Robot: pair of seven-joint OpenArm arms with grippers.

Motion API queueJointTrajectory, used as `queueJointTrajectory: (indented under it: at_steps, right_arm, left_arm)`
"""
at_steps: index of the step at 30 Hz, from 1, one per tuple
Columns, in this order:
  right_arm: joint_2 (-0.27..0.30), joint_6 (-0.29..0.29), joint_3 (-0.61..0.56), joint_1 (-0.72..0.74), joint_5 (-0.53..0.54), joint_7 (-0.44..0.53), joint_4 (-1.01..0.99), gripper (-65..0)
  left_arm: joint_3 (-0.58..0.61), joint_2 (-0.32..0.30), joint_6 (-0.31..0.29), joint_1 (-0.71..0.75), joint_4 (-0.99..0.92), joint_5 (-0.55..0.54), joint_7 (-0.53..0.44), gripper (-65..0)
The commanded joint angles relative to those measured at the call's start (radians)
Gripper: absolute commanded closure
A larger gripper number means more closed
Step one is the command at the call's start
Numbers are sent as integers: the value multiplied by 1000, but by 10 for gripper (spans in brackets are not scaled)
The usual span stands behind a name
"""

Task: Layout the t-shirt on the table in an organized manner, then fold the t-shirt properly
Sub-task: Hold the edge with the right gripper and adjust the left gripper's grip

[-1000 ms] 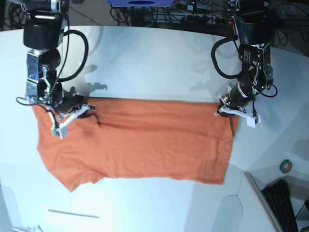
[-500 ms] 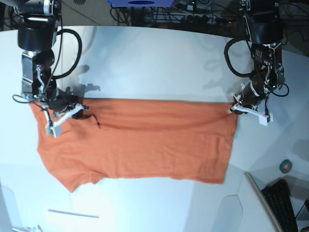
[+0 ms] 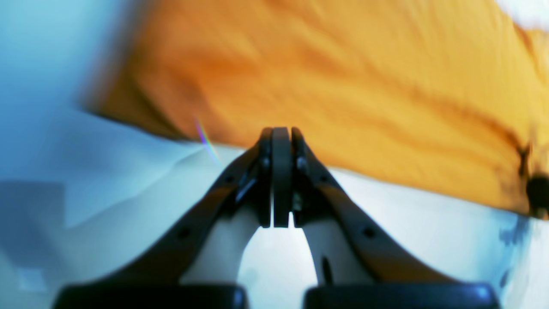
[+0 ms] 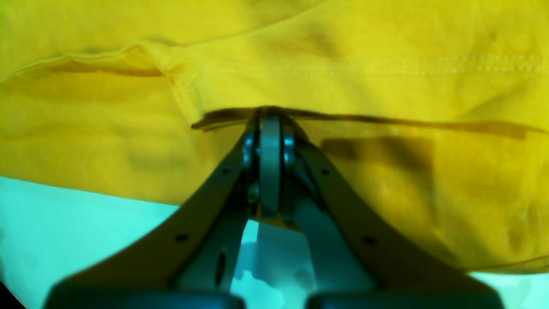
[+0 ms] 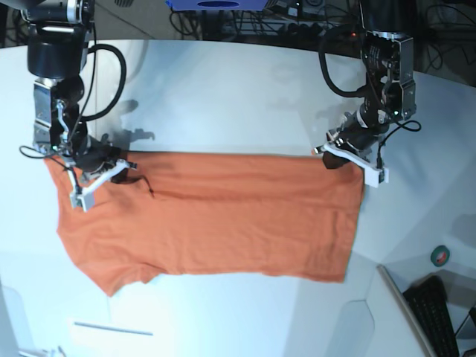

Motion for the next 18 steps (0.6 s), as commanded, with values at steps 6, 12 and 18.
queueJointTrajectory:
  at_steps: [6, 12, 18]
  right_arm:
    - [10, -23, 4, 5, -26, -23, 4, 0]
    - [10, -23, 4, 5, -26, -23, 4, 0]
    - [10, -23, 3, 5, -26, -23, 4, 0]
  left_arm:
    - [-29, -27, -3, -57, -113, -5, -24, 0]
    - [-85, -27, -3, -49, -64, -4, -21, 0]
    - [-78, -27, -3, -52, -26, -4, -20, 0]
